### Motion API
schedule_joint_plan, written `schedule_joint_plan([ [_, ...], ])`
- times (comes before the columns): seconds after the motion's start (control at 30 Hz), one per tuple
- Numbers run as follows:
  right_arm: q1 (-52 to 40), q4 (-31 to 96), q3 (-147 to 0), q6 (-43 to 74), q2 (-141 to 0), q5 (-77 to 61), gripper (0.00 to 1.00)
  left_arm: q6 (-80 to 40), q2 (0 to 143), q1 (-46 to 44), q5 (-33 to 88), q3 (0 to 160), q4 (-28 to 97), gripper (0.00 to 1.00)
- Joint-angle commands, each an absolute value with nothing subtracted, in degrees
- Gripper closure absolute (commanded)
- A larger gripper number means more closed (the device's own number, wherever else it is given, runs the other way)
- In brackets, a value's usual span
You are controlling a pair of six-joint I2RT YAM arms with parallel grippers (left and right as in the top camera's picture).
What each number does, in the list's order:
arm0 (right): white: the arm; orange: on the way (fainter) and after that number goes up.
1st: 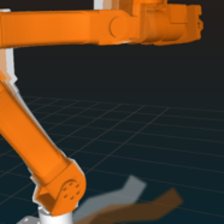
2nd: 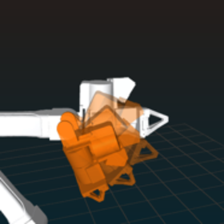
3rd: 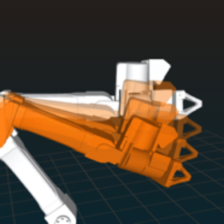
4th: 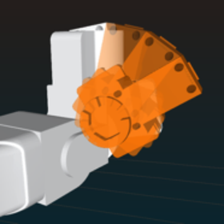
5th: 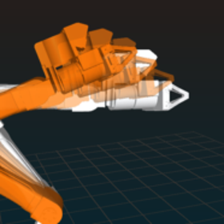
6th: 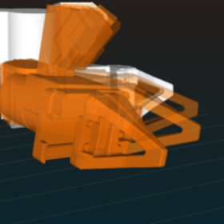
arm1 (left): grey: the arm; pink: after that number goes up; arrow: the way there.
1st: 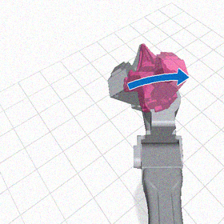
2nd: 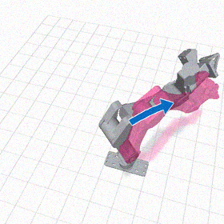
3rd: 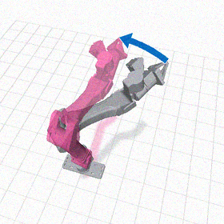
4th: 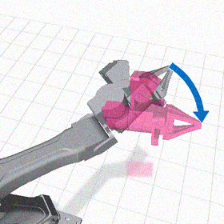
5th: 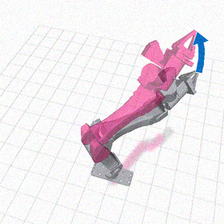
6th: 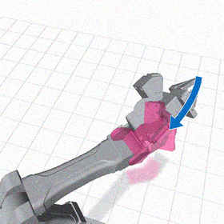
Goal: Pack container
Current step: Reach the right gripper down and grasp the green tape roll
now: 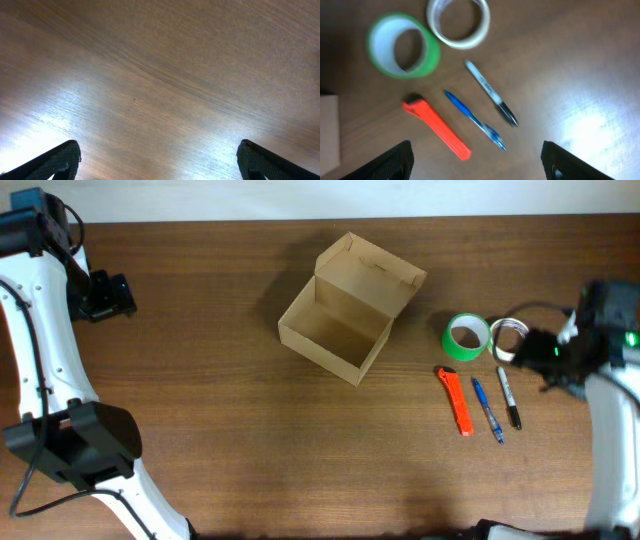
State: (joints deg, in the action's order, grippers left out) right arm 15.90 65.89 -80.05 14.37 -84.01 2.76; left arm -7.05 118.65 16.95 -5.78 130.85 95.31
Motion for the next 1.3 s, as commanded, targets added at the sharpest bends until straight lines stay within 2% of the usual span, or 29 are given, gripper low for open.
schedule_joint_plan([
  [0.0,13.4,68.4,-90.7,14.0,-92.1,2.9,0.17,-6.7,118.9,17.0,-5.2,130.3,95.2,0.0],
  [0.2,11.6,75.1,-104.9,14.0,-107.5,1.7,0.22,-6.7,118.9,17.0,-5.2,130.3,95.2,0.0],
  [0.63,7.9,72.2,-105.3,15.8,-117.4,-0.9,0.25,-6.7,118.9,17.0,-5.2,130.3,95.2,0.0],
  [1.27,8.1,69.3,-105.1,17.7,-125.4,0.8,0.3,-6.7,118.9,17.0,-5.2,130.3,95.2,0.0],
])
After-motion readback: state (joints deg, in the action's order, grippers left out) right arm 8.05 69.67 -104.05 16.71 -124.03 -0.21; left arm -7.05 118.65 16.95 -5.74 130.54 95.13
